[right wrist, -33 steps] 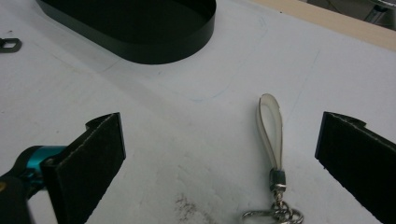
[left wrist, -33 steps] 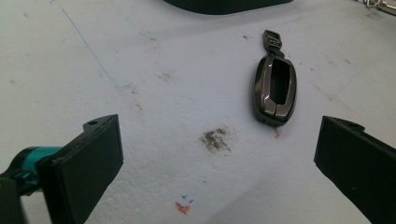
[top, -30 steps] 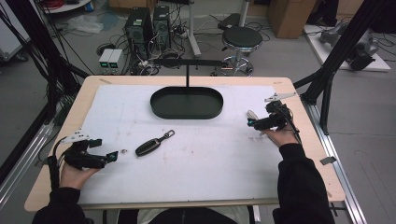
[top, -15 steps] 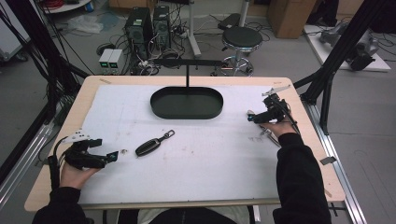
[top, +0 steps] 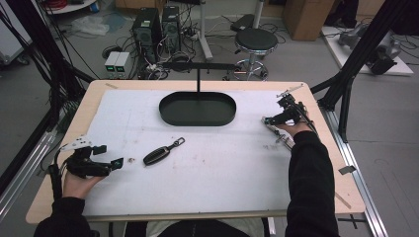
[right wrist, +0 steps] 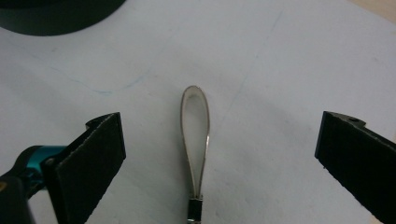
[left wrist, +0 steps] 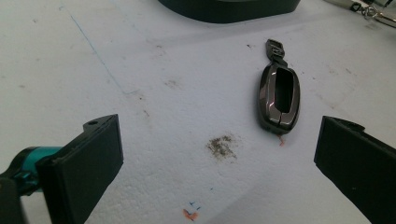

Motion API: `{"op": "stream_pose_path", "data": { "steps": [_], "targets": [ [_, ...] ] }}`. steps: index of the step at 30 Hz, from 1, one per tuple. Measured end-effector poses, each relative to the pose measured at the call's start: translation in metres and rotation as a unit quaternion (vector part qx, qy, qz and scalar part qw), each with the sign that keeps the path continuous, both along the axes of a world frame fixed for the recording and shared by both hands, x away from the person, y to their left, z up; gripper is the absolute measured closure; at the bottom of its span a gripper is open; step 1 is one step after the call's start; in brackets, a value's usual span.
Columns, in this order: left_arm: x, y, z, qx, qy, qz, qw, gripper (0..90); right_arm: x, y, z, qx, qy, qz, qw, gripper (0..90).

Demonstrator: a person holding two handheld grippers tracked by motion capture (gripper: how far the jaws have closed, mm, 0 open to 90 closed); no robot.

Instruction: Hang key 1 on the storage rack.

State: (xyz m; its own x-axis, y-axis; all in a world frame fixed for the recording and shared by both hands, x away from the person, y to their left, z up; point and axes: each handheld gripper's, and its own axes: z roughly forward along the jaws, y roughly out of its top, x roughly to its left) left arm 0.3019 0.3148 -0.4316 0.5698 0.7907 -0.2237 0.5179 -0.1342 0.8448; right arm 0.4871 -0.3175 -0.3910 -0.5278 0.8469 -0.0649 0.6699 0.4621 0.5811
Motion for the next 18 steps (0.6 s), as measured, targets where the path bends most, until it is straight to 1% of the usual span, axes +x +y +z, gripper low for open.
{"op": "stream_pose_path", "data": {
  "steps": [1,2,3,4,5,6,7,8,9,10,11,12,13,14,15,16,17,18],
  "targets": [
    [0.000,0.000,0.000,0.000,0.000,0.000,1.0000,1.7,0.000,0.000,0.000,0.000,0.000,0.000,1.0000,0.9],
    [0.000,0.000,0.000,0.001,0.000,0.001,1.0000,1.7,0.001,0.000,-0.003,-0.005,0.009,0.002,0.9999,5.3],
    [0.000,0.000,0.000,0.001,0.000,0.001,1.0000,1.7,0.001,0.000,-0.003,-0.005,0.009,0.002,0.9999,5.3],
    [0.000,0.001,0.000,0.001,0.000,0.001,1.0000,1.7,0.002,0.001,-0.006,-0.008,0.025,0.003,0.9997,7.9],
    [0.000,0.001,0.000,0.001,0.000,0.001,1.0000,1.7,0.002,0.001,-0.006,-0.008,0.025,0.003,0.9997,7.9],
    [-0.001,0.000,0.000,-0.002,-0.001,0.000,1.0000,1.7,0.002,0.003,-0.010,-0.003,0.063,0.008,0.9980,19.3],
    [-0.001,0.000,0.000,-0.002,-0.001,0.000,1.0000,1.7,0.002,0.003,-0.010,-0.003,0.063,0.008,0.9980,19.3],
    [-0.001,0.001,0.000,-0.002,-0.001,-0.001,1.0000,1.7,0.002,0.004,-0.013,-0.011,0.071,0.011,0.9974,19.6],
    [-0.001,0.001,0.000,-0.003,-0.001,-0.001,1.0000,1.7,0.002,0.006,-0.014,-0.024,0.074,0.011,0.9969,20.7],
    [-0.001,0.000,0.000,-0.004,-0.001,-0.001,1.0000,1.7,0.002,0.007,-0.016,-0.040,0.075,0.014,0.9963,25.6],
    [-0.001,0.001,0.000,-0.004,-0.001,-0.001,1.0000,1.7,0.002,0.007,-0.016,-0.040,0.075,0.014,0.9963,25.6],
    [-0.001,0.001,0.000,-0.004,-0.001,0.000,1.0000,1.7,0.002,0.008,-0.017,-0.043,0.071,0.010,0.9965,30.8],
    [-0.001,0.001,0.000,-0.005,-0.001,-0.001,1.0000,1.7,0.002,0.008,-0.017,-0.043,0.071,0.010,0.9965,30.8],
    [0.000,0.001,0.000,-0.004,0.000,-0.001,1.0000,1.7,0.002,0.008,-0.017,-0.041,0.074,0.008,0.9964,33.0],
    [0.000,0.001,0.000,-0.004,0.001,-0.003,1.0000,1.7,0.002,0.009,-0.017,-0.037,0.071,0.007,0.9968,35.5],
    [0.000,0.000,-0.001,-0.001,0.003,-0.005,1.0000,1.7,0.002,0.010,-0.018,-0.039,0.071,0.009,0.9967,41.1],
    [0.000,0.000,-0.001,-0.001,0.003,-0.005,1.0000,1.7,0.002,0.010,-0.018,-0.039,0.071,0.009,0.9967,41.1],
    [0.000,-0.001,-0.001,-0.002,0.003,-0.006,1.0000,1.7,0.001,0.012,-0.018,-0.049,0.071,0.009,0.9962,45.5]
  ]
}}
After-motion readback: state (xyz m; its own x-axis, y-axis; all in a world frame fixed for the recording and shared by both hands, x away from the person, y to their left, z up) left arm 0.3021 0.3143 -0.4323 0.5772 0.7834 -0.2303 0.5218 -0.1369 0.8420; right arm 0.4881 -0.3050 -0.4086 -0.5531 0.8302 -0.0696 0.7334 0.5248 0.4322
